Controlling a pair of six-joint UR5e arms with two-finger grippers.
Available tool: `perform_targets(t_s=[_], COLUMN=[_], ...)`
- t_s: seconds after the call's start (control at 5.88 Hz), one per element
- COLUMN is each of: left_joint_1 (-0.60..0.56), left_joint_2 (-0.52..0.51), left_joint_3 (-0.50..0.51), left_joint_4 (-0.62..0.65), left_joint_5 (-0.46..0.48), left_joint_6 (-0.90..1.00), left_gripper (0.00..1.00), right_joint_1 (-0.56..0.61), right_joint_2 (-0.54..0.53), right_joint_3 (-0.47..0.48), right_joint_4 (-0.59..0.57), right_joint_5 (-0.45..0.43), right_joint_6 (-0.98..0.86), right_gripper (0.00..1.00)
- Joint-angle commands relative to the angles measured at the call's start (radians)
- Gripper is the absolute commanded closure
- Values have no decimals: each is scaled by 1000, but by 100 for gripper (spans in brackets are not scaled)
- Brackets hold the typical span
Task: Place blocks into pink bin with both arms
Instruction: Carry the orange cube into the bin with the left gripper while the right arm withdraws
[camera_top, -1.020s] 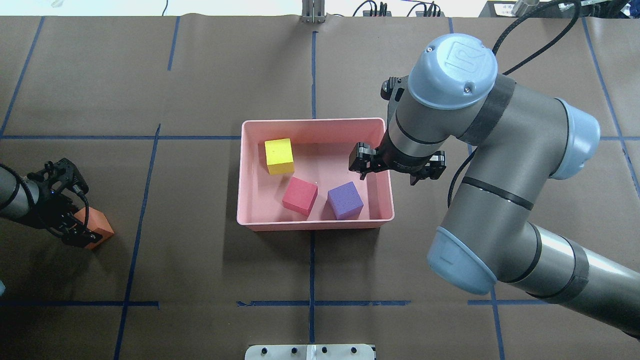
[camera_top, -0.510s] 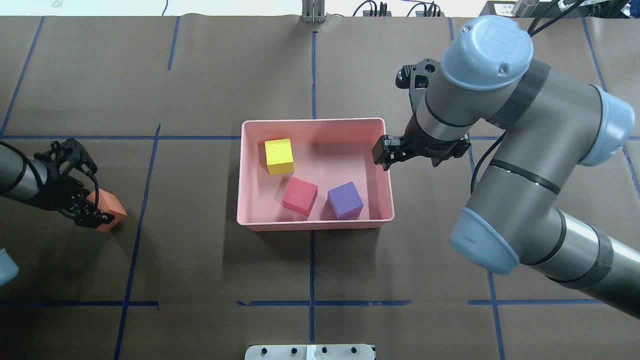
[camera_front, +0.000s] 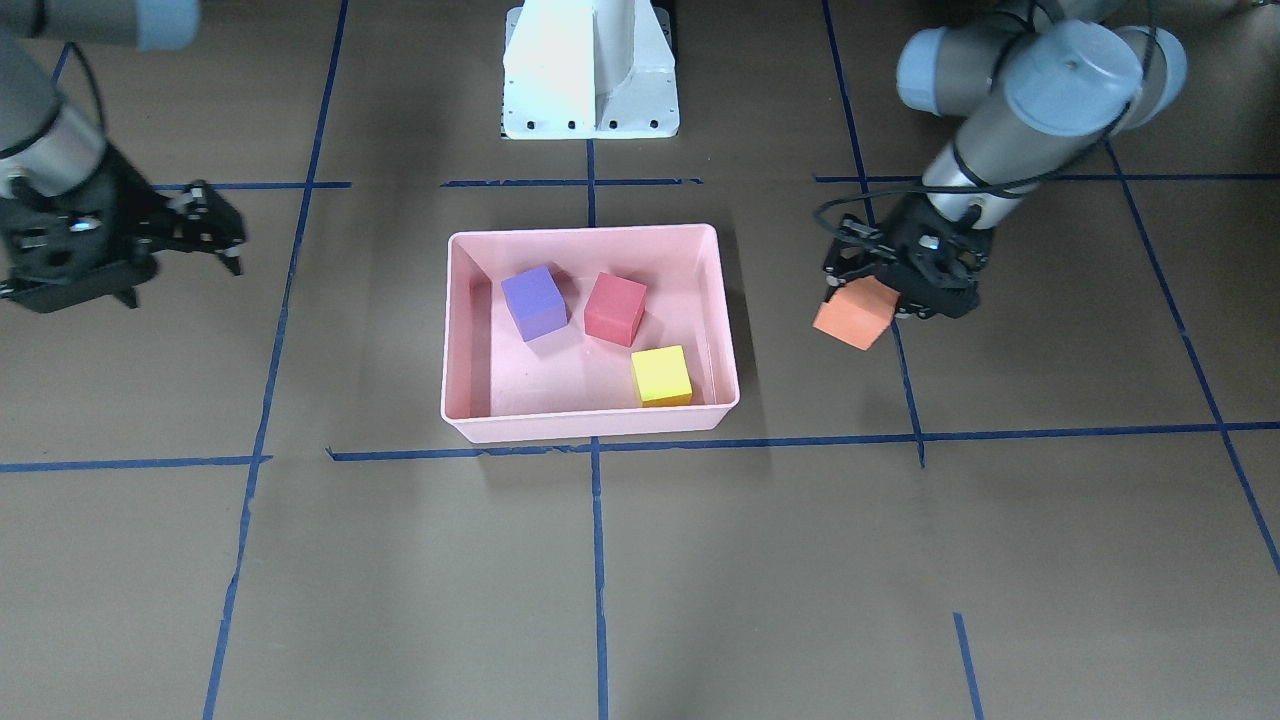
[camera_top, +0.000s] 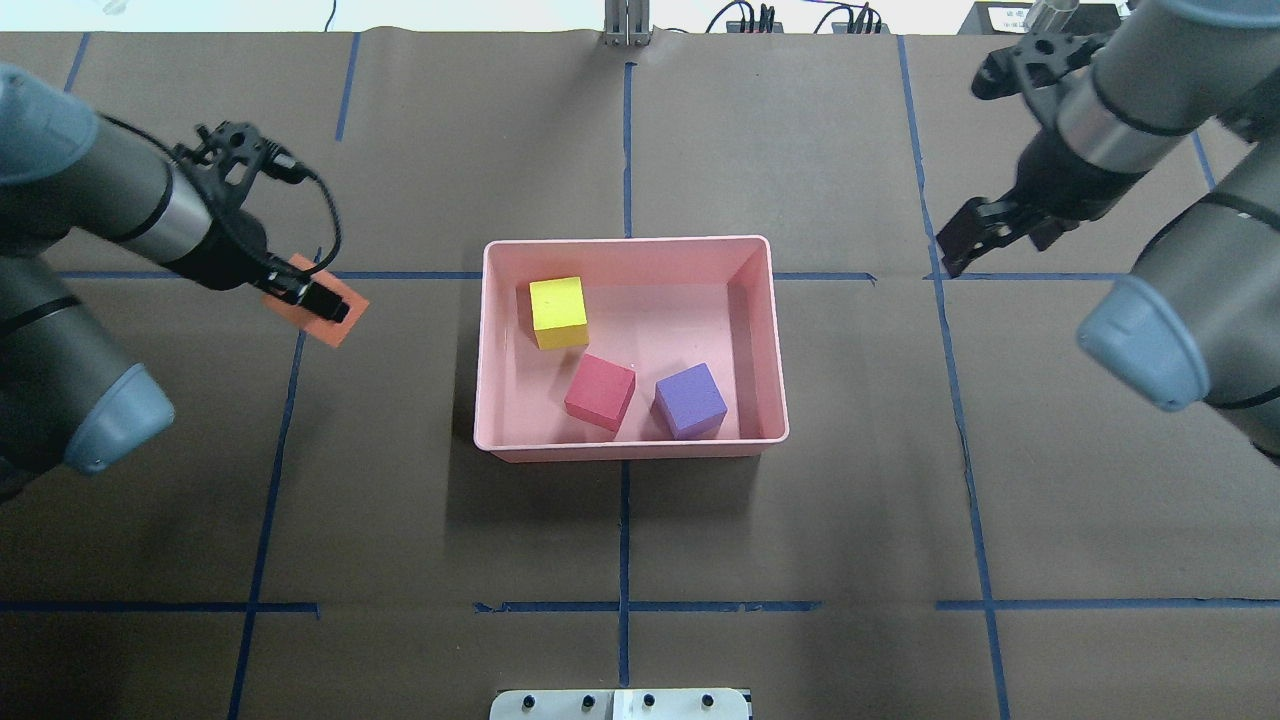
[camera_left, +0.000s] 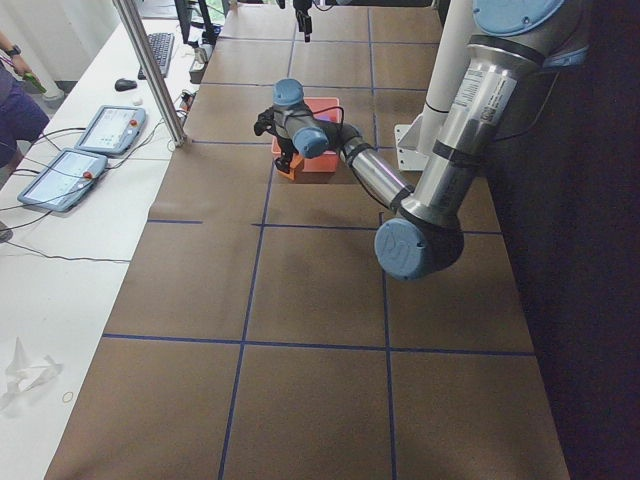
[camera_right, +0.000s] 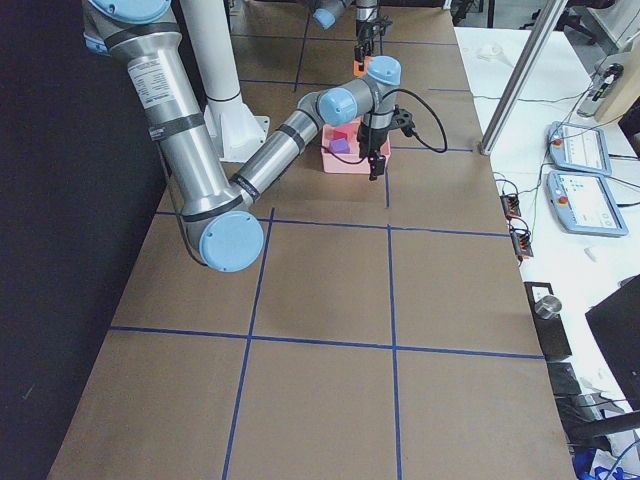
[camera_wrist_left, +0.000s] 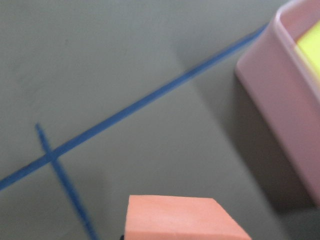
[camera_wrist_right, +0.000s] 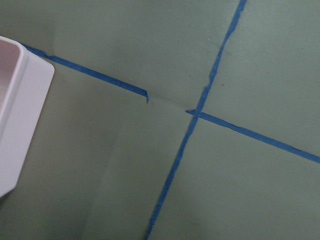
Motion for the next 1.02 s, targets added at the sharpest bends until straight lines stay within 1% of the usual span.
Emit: perform_targets(t_s=[0.0, 0.17, 0.34, 0.51, 0.68, 0.85], left_joint_1=[97, 180, 189, 189, 183, 142], left_joint_2=[-200, -222, -215, -210, -177, -125], left_joint_3=[16, 27, 29, 27, 6, -26], left_joint_4=[141, 142, 145, 145, 157, 201], left_joint_5=[41, 161, 167, 165, 155, 148], left_joint_6=[-271, -322, -329, -321, -283, -145], left_gripper=[54, 9, 0, 0, 0, 0], right_joint_1=[160, 200, 219, 259, 288, 322], right_joint_2=[-131, -164, -194, -231, -266, -303], right_joint_3=[1, 0, 1, 1, 1, 0], right_joint_4=[1, 1, 1, 1, 1, 1], right_joint_5=[75, 83, 83, 85, 88, 86], right_joint_6=[-285, -347, -387, -447, -467, -507], right_gripper=[0, 0, 0, 0, 0, 0])
